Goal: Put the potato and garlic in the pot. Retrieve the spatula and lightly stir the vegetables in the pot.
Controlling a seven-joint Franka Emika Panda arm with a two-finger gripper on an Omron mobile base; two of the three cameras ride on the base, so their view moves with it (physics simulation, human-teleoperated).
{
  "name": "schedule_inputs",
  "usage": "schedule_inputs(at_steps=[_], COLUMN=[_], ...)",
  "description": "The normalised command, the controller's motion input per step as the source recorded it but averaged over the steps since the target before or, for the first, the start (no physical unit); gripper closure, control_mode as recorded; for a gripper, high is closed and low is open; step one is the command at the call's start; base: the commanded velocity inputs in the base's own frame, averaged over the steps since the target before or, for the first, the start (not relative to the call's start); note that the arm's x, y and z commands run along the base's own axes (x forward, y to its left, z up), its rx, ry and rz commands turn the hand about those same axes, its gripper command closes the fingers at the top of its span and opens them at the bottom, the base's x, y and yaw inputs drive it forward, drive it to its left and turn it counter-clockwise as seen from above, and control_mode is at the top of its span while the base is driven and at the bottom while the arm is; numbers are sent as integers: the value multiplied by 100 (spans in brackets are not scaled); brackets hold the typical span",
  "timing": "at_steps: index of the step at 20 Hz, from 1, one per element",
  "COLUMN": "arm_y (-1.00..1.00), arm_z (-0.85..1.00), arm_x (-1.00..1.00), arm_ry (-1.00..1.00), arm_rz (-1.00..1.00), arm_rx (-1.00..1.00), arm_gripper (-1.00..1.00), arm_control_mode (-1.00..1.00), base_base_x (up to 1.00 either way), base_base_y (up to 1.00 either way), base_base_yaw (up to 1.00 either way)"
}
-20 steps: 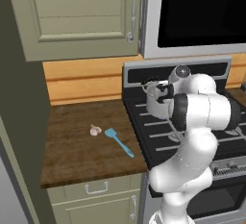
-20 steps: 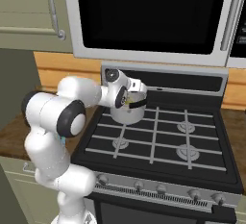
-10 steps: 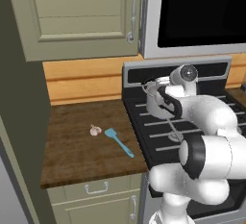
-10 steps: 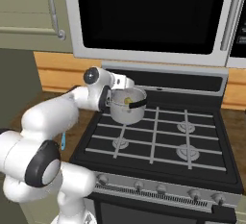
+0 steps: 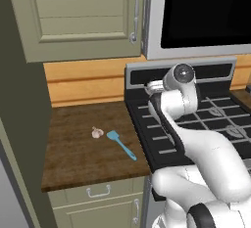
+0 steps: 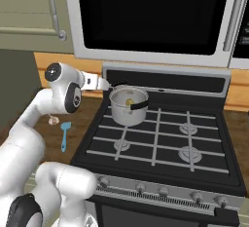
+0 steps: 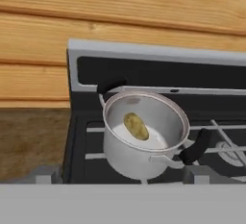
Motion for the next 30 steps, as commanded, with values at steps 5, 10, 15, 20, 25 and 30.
schedule_inputs(at_steps=[5,10,15,20,25,30], arm_y=[95,86,76,76,48,29], arm_z=[-12,-45,-49,-53,-53,-47], arm_x=[-53,0,0,0,2,33], arm_ry=[13,20,27,22,18,13], arm_rz=[2,6,1,0,0,1], arm_rx=[0,0,1,0,0,0], arm_gripper=[-100,-100,-100,-100,-100,-100], arm_control_mode=[-100,-100,-100,-100,-100,-100], base_base_x=[0,0,0,0,0,0], base_base_y=[0,0,0,0,0,0], base_base_yaw=[0,0,0,0,0,0])
